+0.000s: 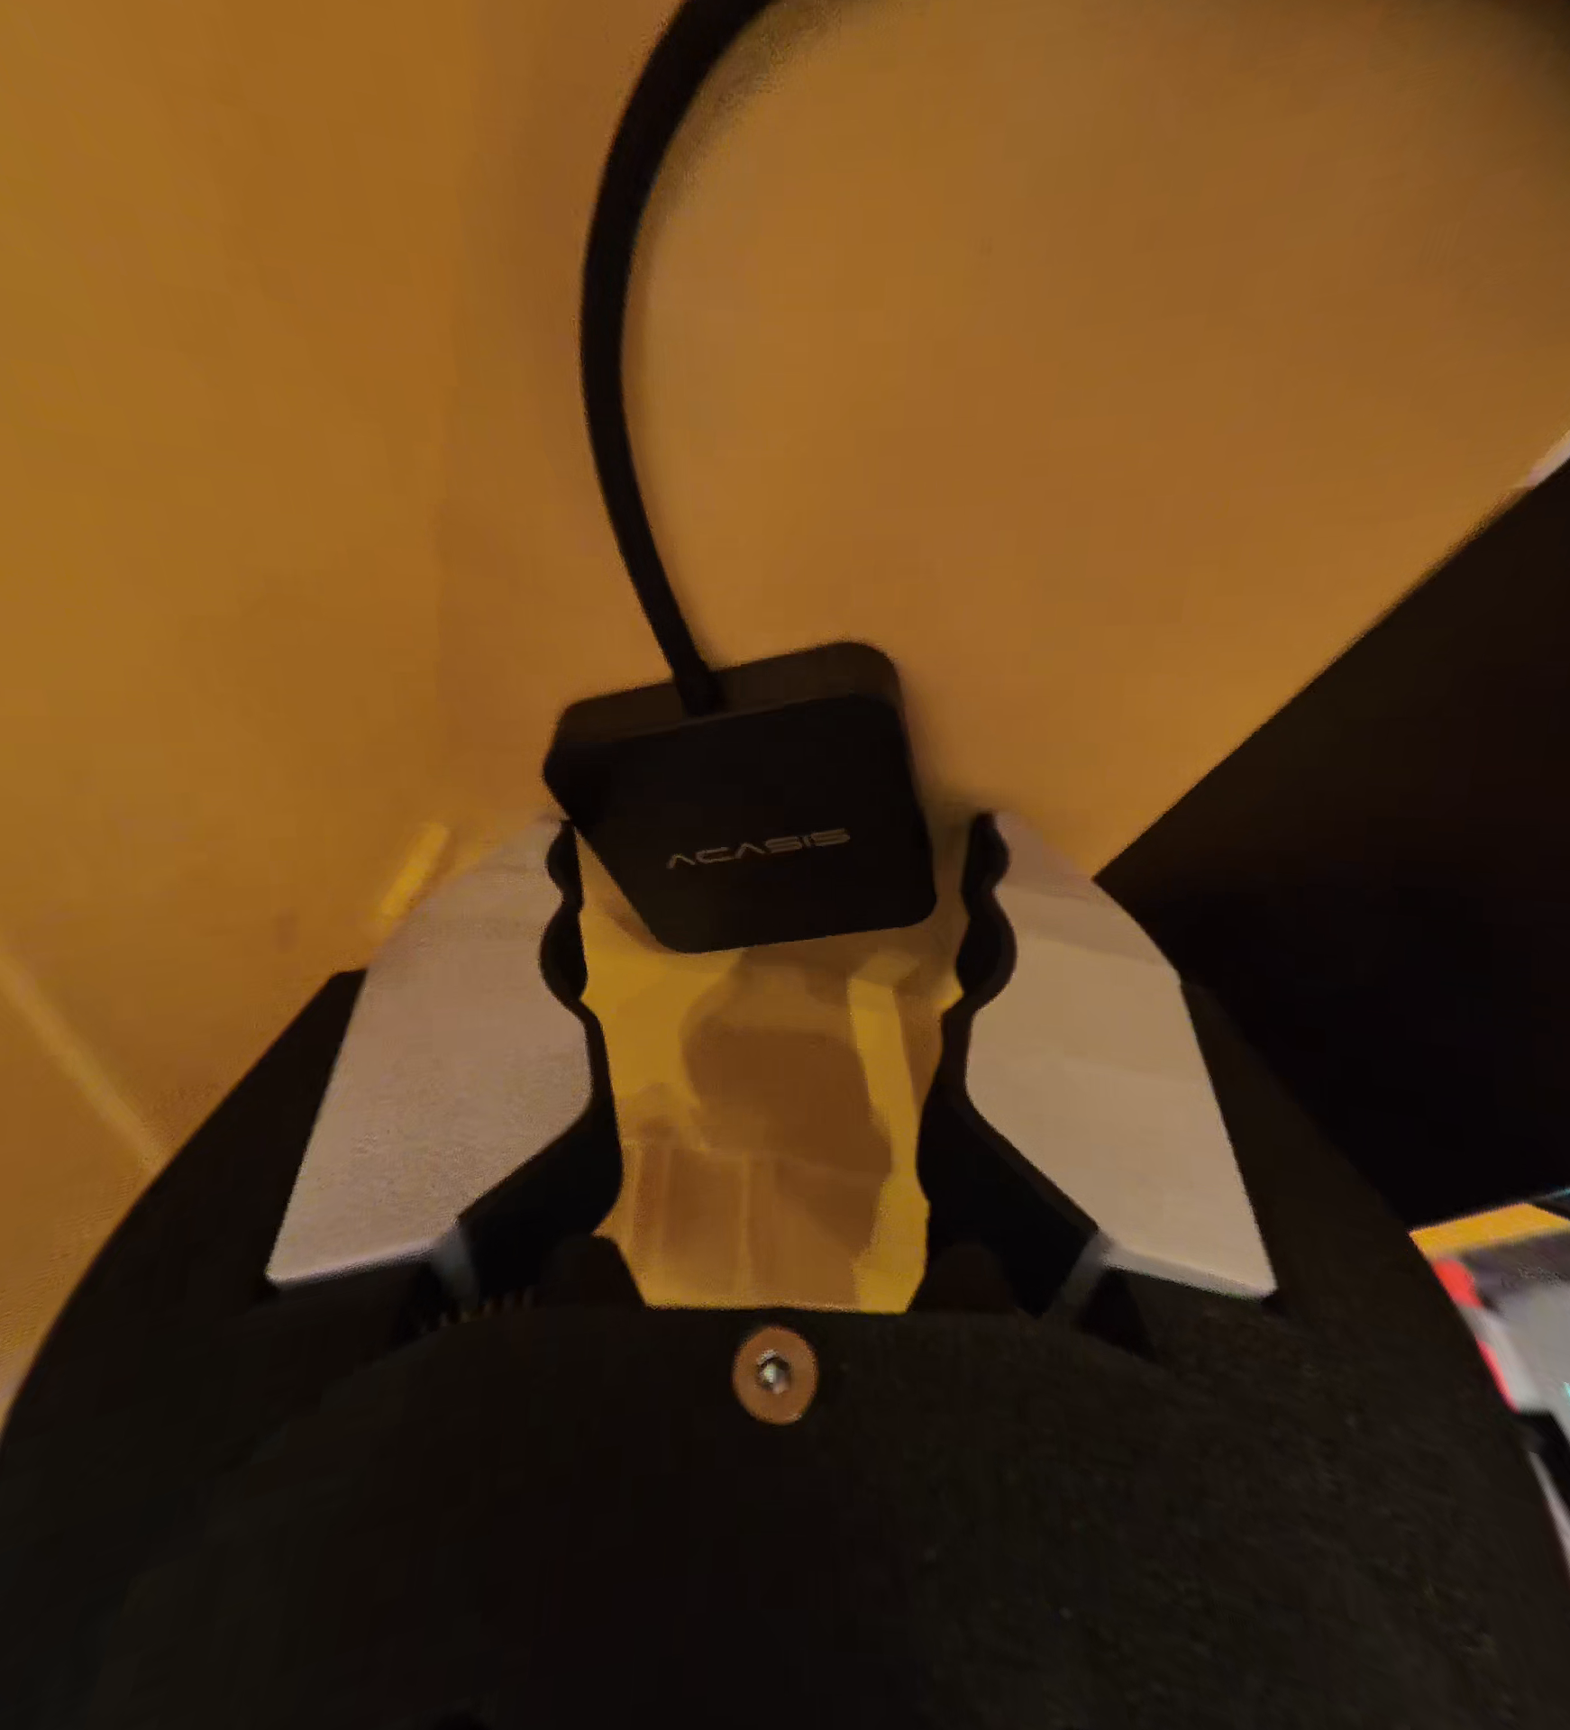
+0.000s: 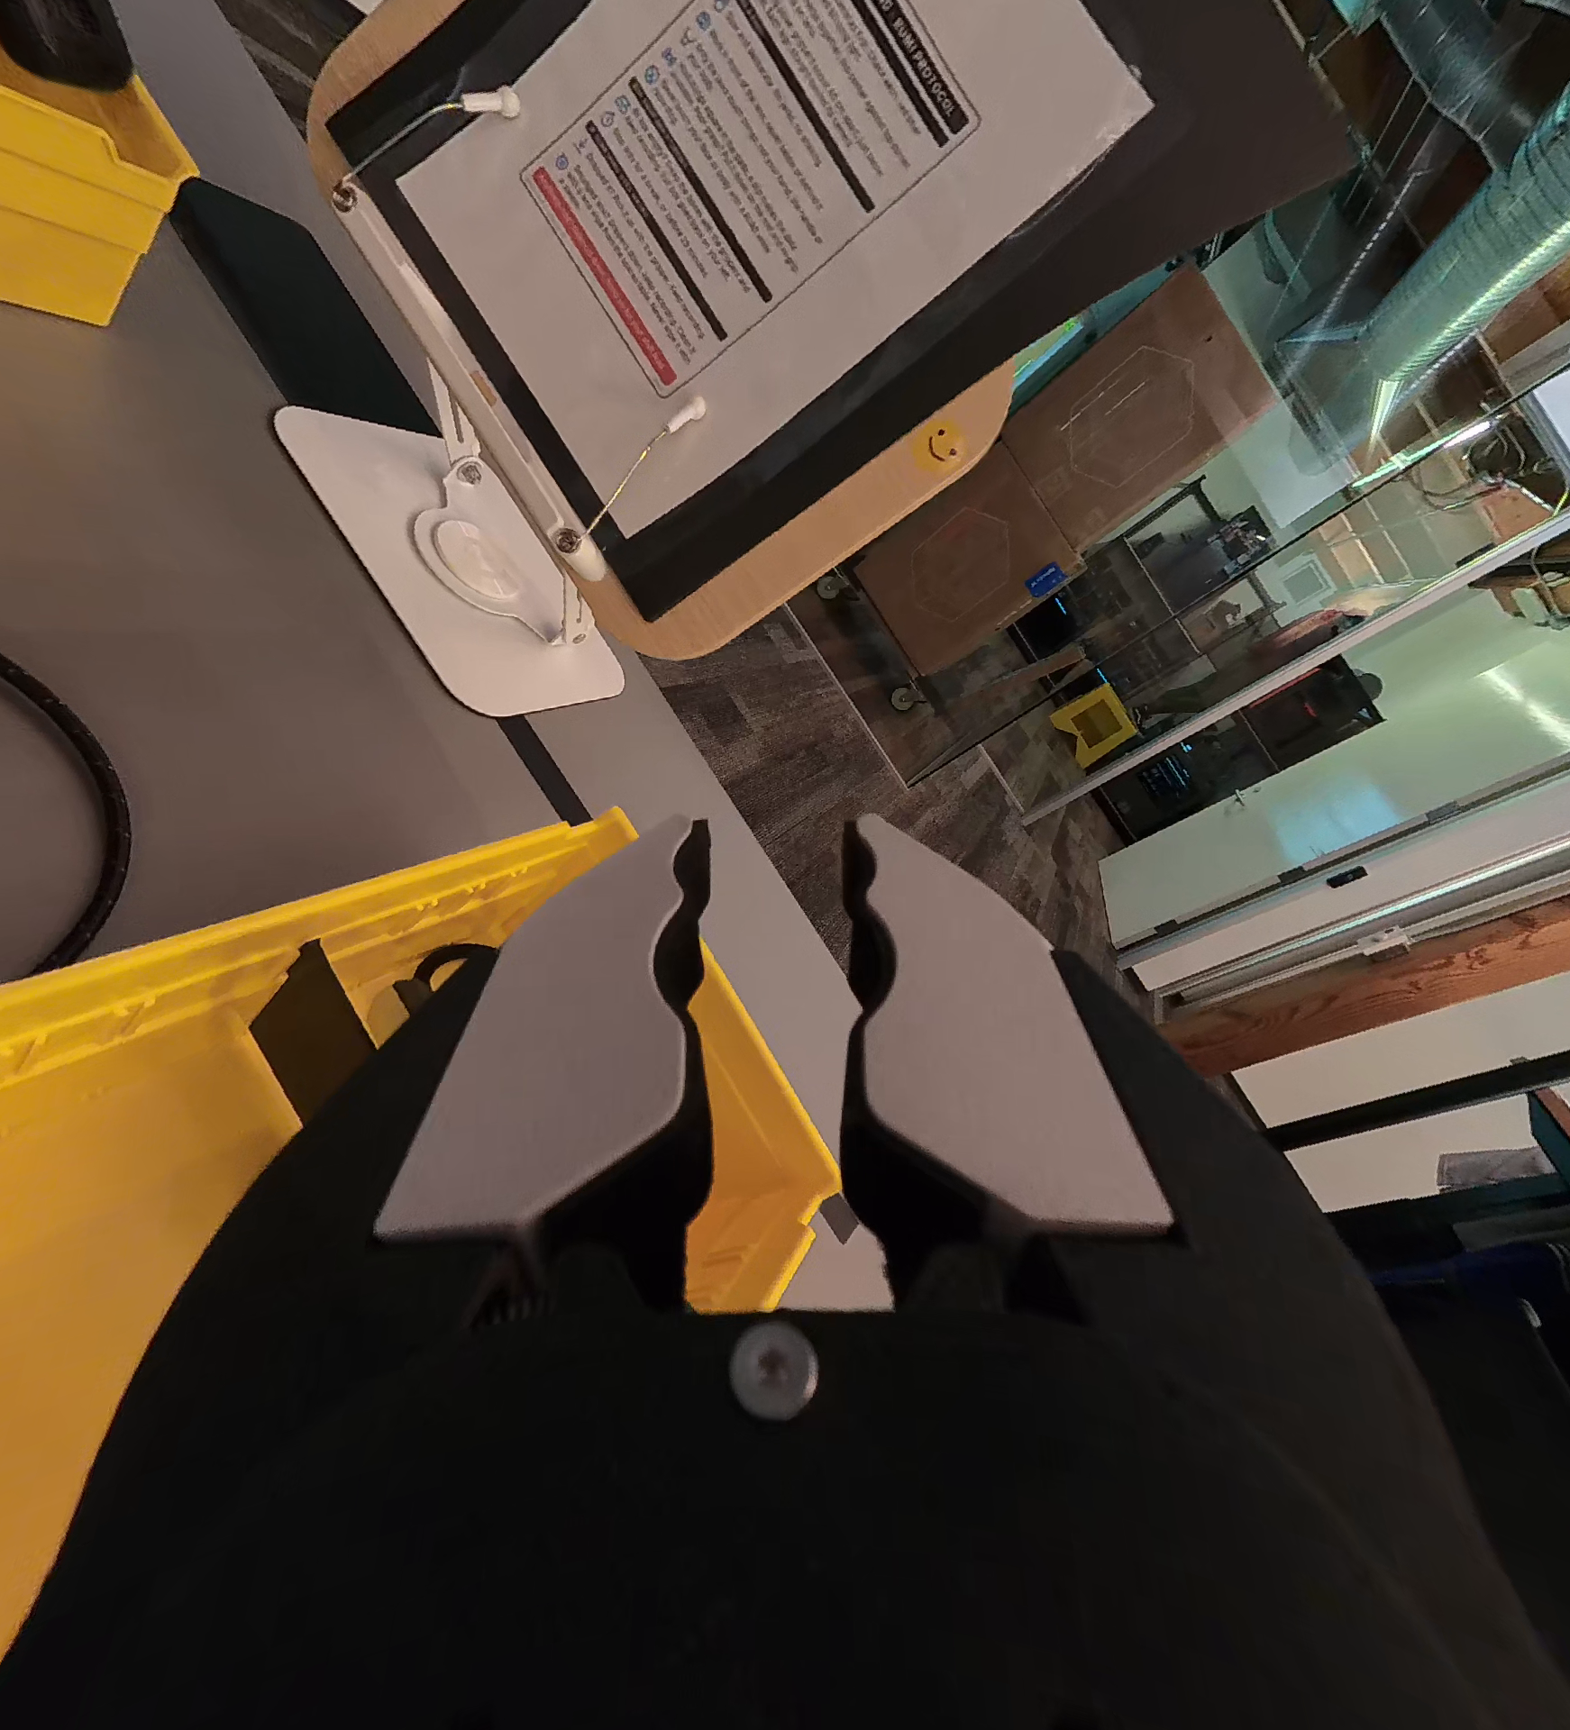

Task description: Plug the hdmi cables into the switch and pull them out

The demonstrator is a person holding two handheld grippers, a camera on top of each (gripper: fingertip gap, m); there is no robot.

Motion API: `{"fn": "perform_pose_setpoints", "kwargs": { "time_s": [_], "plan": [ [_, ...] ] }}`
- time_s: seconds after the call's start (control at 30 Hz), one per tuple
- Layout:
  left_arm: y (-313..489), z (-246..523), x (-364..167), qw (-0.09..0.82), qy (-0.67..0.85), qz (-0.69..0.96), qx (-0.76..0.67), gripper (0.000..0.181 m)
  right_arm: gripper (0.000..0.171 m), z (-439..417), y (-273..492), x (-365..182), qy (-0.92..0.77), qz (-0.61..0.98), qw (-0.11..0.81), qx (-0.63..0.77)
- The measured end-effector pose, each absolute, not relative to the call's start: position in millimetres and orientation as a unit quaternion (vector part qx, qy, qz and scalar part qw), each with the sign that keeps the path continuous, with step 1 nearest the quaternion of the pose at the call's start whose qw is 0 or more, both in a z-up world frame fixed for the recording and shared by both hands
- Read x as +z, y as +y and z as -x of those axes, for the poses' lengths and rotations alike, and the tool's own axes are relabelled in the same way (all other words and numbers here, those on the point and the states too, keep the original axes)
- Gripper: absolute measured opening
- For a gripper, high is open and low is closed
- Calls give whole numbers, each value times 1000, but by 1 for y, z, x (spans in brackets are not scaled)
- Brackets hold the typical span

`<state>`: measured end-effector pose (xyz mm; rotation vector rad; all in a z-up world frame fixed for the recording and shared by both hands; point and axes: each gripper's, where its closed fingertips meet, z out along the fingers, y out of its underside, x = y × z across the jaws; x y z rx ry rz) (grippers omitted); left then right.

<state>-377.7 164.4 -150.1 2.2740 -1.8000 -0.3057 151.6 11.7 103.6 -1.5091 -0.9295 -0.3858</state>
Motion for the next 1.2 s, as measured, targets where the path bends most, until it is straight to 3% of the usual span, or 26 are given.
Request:
{"fn": "perform_pose_setpoints", "kwargs": {
  "time_s": [0.17, 0.4, 0.7, 1.0, 1.2],
  "plan": [
    [162, 380, -150, 142, -593, -785, -108, 73, 28, -150, 11, 102, -413, 653, 610, -175],
    [176, 375, -127, 6, -597, -788, -152, 71, 28, -152, 4, 112, -406, 644, 626, -168],
    [168, 351, -7, -161, -554, -789, -214, 70, 27, -128, -7, 127, -423, 609, 652, -158],
    [101, 289, 118, -208, -589, -721, -301, 69, 27, -30, -23, 142, -481, 484, 728, -69],
    [24, 202, 161, -229, -639, -702, -214, 69, 29, 44, -49, 130, -515, 382, 767, 14]
  ]
}}
